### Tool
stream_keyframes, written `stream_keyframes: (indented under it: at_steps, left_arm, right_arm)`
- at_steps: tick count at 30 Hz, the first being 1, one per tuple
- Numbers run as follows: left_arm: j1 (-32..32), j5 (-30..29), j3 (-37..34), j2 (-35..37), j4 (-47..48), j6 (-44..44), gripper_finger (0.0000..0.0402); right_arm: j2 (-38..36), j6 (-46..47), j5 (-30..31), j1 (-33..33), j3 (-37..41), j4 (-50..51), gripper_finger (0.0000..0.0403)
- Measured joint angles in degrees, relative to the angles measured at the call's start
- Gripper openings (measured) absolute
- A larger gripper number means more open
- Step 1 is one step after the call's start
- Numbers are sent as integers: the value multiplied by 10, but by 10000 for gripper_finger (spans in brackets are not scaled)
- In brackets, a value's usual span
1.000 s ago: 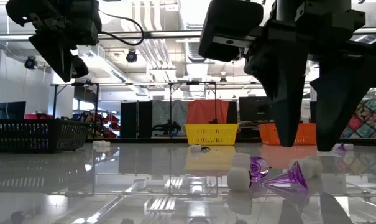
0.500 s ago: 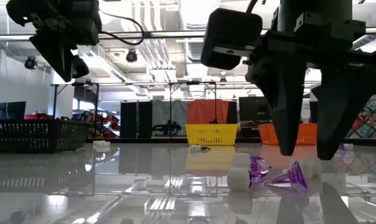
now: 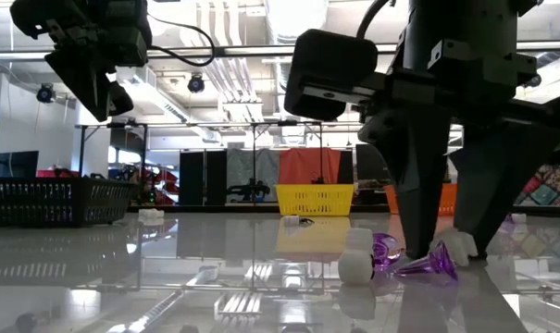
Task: Sort Halloween decoration
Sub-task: Put the white skeleton toy into the orange bin
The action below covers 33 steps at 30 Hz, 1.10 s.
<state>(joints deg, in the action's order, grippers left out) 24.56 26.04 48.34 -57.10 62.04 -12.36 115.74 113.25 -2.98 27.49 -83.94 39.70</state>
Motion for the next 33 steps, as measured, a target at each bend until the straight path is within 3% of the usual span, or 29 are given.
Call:
stream_keyframes:
  at_steps: [7, 20, 33]
  left_arm:
    - [0, 0, 0, 0, 0, 3, 102]
    - [0, 0, 0, 0, -2, 4, 102]
    - [0, -1, 0, 0, -5, 4, 102]
  right_arm:
    - [0, -29, -1, 0, 0, 0, 20]
    - [-7, -85, 23, 0, -37, 28, 15]
    - [-71, -148, 61, -44, -68, 262, 13]
